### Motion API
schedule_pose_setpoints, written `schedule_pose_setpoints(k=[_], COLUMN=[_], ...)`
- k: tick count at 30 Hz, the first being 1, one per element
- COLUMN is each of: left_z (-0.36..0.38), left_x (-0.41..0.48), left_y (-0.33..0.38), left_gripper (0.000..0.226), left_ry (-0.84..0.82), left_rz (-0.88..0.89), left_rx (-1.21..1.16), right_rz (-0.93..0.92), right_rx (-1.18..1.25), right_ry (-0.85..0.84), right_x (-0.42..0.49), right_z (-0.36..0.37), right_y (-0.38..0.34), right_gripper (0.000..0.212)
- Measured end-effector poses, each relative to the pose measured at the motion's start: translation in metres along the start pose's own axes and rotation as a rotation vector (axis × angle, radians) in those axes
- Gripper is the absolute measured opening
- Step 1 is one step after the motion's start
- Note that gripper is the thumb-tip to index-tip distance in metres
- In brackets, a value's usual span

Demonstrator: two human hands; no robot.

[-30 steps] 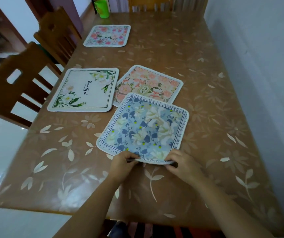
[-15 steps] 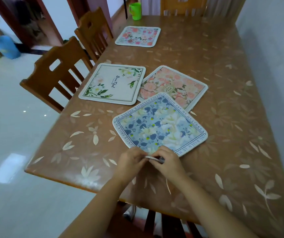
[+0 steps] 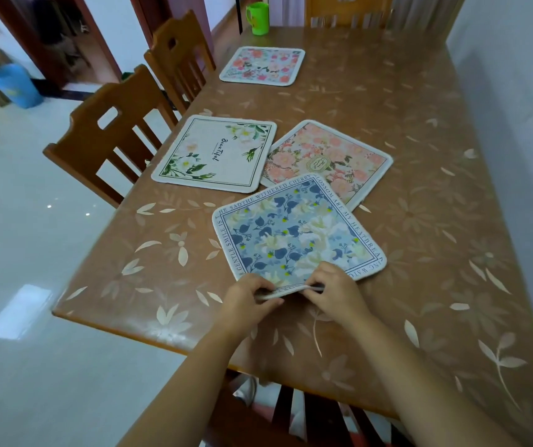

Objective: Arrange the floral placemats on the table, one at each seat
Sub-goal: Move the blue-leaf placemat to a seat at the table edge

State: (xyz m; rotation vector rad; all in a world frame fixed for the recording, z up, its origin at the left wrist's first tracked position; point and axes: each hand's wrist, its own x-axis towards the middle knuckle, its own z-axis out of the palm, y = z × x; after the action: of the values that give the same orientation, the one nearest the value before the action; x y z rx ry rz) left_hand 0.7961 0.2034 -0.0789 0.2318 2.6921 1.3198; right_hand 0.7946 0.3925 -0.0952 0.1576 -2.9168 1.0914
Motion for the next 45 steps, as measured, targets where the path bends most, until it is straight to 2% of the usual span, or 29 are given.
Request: schedule_pose_setpoints(k=[3, 6, 8, 12, 16, 23, 27, 32, 36, 40, 45], left_z=[0.001, -0.003, -0.003, -0.002, -0.004, 0.002, 0.007, 0.026, 0.038, 0.043, 0.048], left_x=[0.000, 0.000, -0.001, -0.002, -0.001, -0.001, 0.001, 0.000, -0.003, -0.007, -0.012], left_y=[-0.001, -0.003, -0.005, -0.007, -0.009, -0.015, -0.016, -0.008, -0.009, -0.011, -0.006], left_gripper=[0.018, 0.010, 0.008, 0.019, 0.016, 0.010, 0.008, 0.016, 0.013, 0.013, 0.011], left_ry=[-0.022, 0.023, 0.044, 0.047, 0.023, -0.013, -0.044, -0.205, -0.291, -0.309, -0.375], left_rz=[0.041, 0.014, -0.052, -0.253, -0.310, -0.298, -0.238, -0.055, 0.079, 0.133, 0.280], left_rx=[0.072, 0.015, -0.053, -0.264, -0.345, -0.259, -0.158, -0.009, 0.100, 0.182, 0.399], right_rz=[-0.037, -0.038, -0.050, -0.061, -0.004, 0.080, 0.077, 0.185, 0.220, 0.227, 0.189], right_rx=[-0.020, -0.019, -0.004, -0.004, -0.031, -0.093, -0.143, -0.171, -0.161, -0.173, -0.289], right_ry=[0.009, 0.014, -0.006, -0.040, -0.025, -0.037, -0.064, -0.072, -0.117, -0.101, -0.206], right_x=[-0.002, -0.004, -0.004, -0.005, -0.005, -0.003, -0.014, -0.056, -0.088, -0.106, -0.115], right_z=[0.008, 0.011, 0.010, 0.000, -0.018, -0.032, -0.042, -0.051, -0.045, -0.040, -0.043], right_y=[-0.009, -0.013, -0.012, -0.001, 0.019, 0.030, 0.029, 0.041, 0.046, 0.052, 0.062], right_gripper=[0.016, 0.015, 0.013, 0.009, 0.009, 0.004, 0.008, 0.008, 0.024, 0.006, 0.008])
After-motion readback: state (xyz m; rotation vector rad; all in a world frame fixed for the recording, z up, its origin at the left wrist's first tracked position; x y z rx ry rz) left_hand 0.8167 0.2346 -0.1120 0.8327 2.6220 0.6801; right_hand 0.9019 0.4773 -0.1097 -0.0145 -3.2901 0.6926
